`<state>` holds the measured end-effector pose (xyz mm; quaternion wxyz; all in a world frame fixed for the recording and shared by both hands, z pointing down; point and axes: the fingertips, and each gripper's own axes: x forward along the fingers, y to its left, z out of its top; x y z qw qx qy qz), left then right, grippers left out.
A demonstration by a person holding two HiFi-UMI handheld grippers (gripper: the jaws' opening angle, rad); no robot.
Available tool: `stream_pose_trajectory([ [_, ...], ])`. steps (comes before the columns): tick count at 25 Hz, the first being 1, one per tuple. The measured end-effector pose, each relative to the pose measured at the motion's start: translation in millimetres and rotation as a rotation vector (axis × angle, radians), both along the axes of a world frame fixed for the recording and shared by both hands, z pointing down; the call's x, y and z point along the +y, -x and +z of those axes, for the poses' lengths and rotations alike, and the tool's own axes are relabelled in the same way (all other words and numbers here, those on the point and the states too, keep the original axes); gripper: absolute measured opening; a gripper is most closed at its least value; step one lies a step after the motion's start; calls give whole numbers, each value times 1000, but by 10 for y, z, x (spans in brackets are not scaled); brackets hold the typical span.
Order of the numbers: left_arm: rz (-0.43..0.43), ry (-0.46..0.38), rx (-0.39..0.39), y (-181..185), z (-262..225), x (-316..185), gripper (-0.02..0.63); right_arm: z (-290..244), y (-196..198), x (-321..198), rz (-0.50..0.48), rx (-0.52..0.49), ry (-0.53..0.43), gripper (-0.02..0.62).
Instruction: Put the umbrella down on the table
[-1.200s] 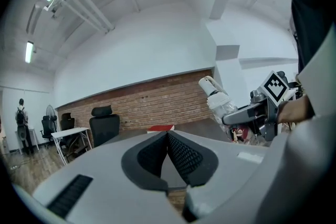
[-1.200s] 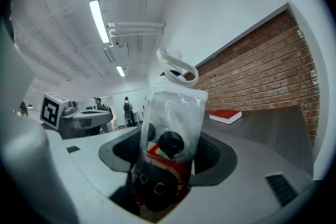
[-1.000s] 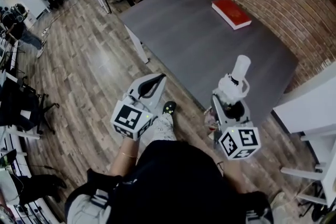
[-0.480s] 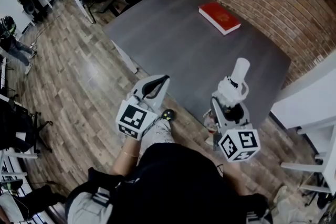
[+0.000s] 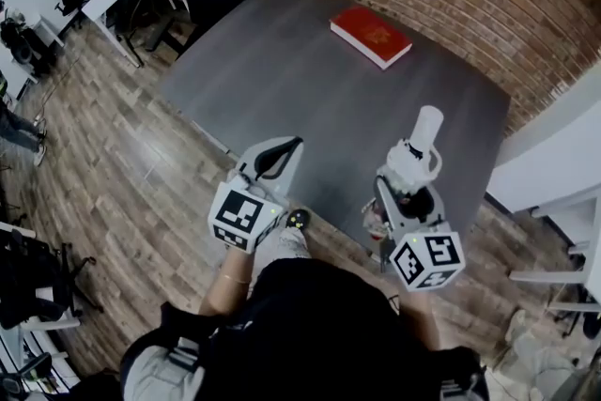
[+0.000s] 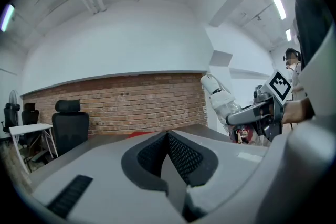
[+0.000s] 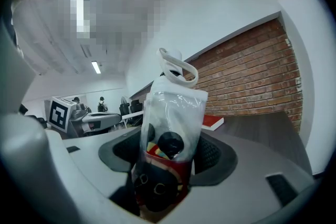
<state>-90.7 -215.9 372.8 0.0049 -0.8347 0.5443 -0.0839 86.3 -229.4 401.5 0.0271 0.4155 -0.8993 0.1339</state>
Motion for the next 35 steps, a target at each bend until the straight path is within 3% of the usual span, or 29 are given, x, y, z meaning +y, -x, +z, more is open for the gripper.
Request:
stream_pose_trajectory([
  [18, 203, 37, 47, 186, 34, -1181, 2, -62, 232, -801, 188, 44, 45, 276],
  [35, 323, 45, 57, 589, 131, -1698, 2, 42, 696, -1170, 299, 61, 57, 276],
])
